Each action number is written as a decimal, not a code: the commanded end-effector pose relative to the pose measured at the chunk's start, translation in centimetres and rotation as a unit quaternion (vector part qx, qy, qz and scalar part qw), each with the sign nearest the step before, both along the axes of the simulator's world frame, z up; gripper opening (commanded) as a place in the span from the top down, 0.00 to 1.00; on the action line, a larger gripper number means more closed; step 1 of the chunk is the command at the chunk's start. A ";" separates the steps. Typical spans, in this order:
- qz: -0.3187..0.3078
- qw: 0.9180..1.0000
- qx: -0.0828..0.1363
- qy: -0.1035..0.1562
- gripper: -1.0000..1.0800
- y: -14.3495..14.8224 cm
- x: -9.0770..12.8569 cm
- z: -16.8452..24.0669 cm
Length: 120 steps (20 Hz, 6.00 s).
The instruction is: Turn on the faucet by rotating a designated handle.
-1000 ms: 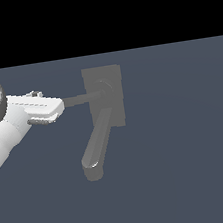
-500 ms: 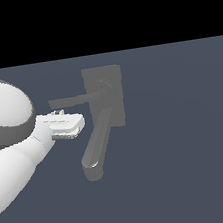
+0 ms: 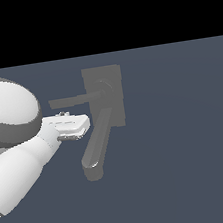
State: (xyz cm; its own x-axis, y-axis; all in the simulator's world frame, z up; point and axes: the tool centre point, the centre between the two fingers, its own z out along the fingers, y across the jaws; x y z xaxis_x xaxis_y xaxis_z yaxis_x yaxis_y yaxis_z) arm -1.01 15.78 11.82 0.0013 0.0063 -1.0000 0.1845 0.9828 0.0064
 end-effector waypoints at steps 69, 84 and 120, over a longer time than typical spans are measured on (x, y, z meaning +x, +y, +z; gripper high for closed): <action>-0.001 1.000 -0.001 0.012 1.00 -7.4 -1.8 16.0; 0.000 1.000 0.000 0.002 1.00 -12.4 -2.4 18.2; 0.000 1.000 0.000 0.005 1.00 -21.6 -4.4 14.2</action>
